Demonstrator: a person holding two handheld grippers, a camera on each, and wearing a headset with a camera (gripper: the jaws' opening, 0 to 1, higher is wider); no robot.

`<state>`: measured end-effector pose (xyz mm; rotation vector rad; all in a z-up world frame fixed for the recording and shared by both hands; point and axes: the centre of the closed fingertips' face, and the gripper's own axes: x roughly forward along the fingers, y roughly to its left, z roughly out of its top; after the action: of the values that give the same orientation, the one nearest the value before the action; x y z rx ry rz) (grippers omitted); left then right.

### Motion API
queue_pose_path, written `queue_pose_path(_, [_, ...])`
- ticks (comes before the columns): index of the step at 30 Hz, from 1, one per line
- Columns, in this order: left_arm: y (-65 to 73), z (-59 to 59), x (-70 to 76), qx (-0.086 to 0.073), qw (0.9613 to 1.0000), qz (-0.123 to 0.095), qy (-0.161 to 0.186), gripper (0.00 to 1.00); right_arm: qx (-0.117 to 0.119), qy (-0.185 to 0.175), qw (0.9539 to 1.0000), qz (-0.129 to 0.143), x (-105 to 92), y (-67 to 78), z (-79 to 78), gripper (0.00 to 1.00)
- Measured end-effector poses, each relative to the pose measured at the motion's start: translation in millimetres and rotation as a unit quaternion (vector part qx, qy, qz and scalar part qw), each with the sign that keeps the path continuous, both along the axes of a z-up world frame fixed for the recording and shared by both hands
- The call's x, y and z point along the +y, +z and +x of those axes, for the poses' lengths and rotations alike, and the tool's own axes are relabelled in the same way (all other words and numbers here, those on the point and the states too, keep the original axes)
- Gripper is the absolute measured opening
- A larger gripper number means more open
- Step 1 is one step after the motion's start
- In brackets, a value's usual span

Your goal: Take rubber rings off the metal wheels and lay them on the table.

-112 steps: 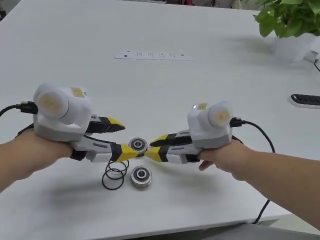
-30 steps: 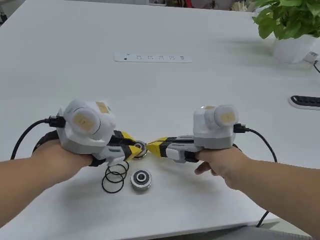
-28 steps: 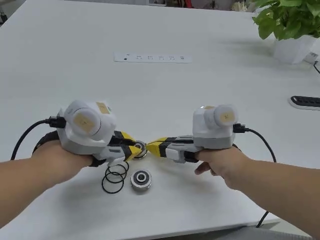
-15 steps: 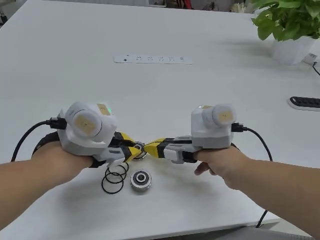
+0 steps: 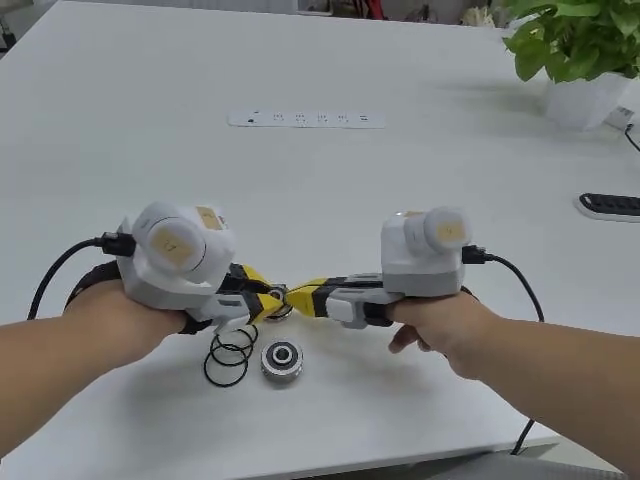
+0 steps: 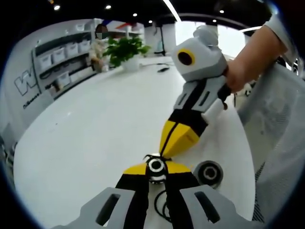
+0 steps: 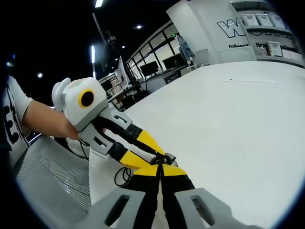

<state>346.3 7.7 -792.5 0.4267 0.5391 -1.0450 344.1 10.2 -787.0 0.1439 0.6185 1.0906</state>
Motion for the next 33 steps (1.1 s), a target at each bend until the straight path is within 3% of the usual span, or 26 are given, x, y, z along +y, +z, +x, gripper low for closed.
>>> queue_pose_path(3, [-0.1,-0.4,-0.2,0.001,1.0000,0.001,-0.001,0.12,-0.002,0.005,0.9999,0.012,5.3,6.3,-1.6,0.00])
queue_pose_path(7, [-0.2,-0.2,-0.3,0.001,1.0000,0.000,0.000,0.12,-0.009,0.007,0.9999,0.009,3.2,4.6,-0.2,0.00])
queue_pose_path(17, [0.5,-0.9,-0.6,0.002,1.0000,0.000,0.003,0.12,0.017,0.004,0.9992,0.037,2.1,8.9,-2.3,0.00])
queue_pose_path(23, [0.2,-0.2,0.6,-0.003,1.0000,0.002,0.004,0.13,0.019,-0.003,0.9994,0.030,0.8,6.0,-0.7,0.00])
queue_pose_path(25, [-0.1,0.3,1.3,0.004,0.9999,-0.002,0.013,0.13,0.018,-0.006,0.9995,0.027,-0.2,4.4,0.6,0.00])
queue_pose_path(33, [1.8,-2.4,-0.4,0.004,1.0000,-0.005,0.001,0.17,0.017,-0.006,0.9996,0.023,0.3,3.6,0.3,0.00])
